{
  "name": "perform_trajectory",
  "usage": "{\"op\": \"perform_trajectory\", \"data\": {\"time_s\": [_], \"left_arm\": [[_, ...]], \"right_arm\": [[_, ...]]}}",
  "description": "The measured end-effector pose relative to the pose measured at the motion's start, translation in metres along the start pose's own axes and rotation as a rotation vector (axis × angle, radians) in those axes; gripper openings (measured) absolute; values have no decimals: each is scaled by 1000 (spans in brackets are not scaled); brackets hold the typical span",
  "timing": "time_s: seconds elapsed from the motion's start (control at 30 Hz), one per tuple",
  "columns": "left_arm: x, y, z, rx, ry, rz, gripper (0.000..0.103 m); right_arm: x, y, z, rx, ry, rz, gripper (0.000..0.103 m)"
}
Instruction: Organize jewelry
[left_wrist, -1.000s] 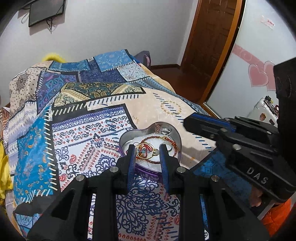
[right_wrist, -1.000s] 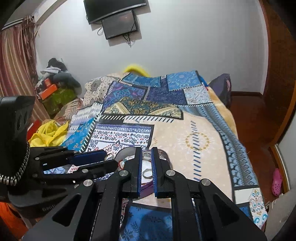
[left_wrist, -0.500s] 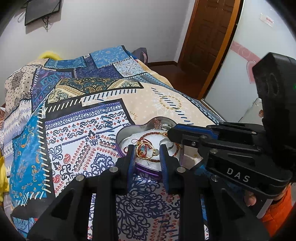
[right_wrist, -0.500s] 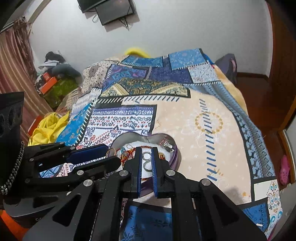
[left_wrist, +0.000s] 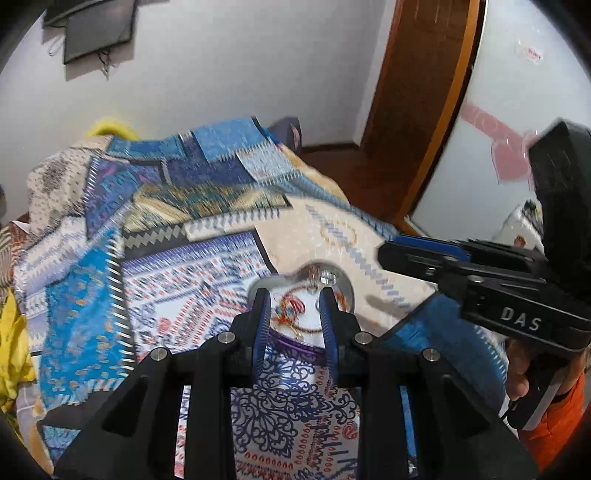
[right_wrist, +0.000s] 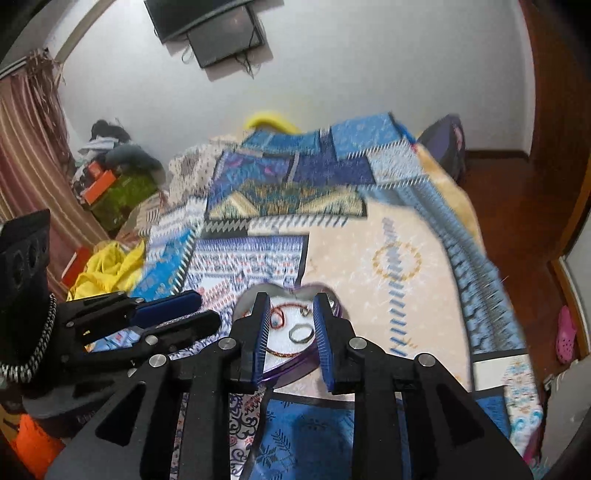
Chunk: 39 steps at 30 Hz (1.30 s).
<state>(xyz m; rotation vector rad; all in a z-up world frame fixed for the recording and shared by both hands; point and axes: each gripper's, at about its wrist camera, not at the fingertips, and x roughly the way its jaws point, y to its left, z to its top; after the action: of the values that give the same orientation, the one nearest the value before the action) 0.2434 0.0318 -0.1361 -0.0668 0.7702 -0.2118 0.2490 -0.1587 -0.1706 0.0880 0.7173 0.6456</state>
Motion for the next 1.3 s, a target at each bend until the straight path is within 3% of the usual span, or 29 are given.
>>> {"op": "perform_trajectory", "data": {"time_s": [0.27,0.47,0.63,0.7,0.83,0.97,1.13,1.3], "left_arm": [[-102,-19,22,6,-250,59,27],[-182,-49,15,44,-475,113,38],[-229,-67,-8,48,-612,155,60],[-241,-70,-17,36,-637,160,68],[-252,-71,-29,19,-658,182,90],[-257,-75,-40,8,-658,191,97],[-261,-78,-48,-3,-658,196,100],[-261,-78,-54,-5,-647,196,100]], "right_arm": [[-85,34,12,-74,-237,-29,22],[-158,70,3,-142,-467,-51,22],[-200,94,-16,-186,-599,-88,23],[-206,99,-23,-191,-629,-107,30],[-212,106,-33,-183,-670,-163,57],[-209,111,-37,-170,-681,-223,82],[-215,113,-42,-153,-672,-259,92],[-215,111,-45,-146,-654,-258,93]]}}
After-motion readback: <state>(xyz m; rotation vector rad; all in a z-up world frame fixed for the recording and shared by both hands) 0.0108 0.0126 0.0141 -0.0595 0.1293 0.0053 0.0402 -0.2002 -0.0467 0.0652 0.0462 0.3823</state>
